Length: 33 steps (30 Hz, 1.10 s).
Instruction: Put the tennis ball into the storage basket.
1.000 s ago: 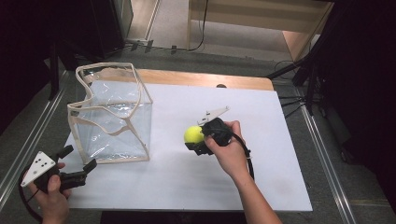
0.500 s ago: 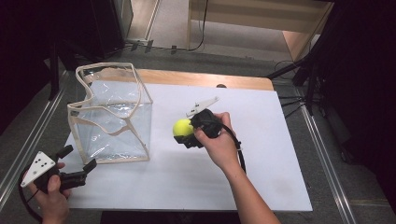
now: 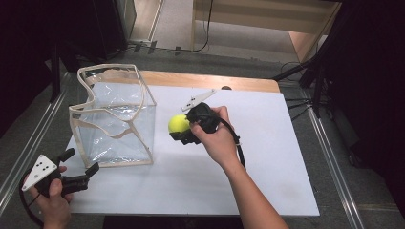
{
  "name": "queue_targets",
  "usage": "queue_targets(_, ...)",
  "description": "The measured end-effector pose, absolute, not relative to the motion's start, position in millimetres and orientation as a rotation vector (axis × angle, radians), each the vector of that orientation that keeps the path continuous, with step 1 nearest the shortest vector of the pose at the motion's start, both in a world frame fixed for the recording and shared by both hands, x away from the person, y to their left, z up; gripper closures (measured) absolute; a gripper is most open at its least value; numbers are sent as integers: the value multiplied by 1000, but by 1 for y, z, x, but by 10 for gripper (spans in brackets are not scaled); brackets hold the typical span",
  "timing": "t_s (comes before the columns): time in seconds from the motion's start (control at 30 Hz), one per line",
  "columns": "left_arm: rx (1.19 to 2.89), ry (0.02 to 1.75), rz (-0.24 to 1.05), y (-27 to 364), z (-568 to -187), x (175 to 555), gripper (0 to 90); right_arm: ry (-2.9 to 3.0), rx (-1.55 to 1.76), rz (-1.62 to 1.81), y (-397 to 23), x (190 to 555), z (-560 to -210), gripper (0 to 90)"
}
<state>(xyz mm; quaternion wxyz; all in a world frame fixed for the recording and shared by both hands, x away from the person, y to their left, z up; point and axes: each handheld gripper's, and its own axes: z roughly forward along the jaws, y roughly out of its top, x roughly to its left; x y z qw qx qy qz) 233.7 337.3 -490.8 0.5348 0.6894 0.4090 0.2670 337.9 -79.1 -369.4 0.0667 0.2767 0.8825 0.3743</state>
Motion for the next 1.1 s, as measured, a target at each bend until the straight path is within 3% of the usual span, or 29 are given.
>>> queue_targets(1.1,1637,973,632,337,-490,233,0,2667,779,1224,-48,360,-331,238)
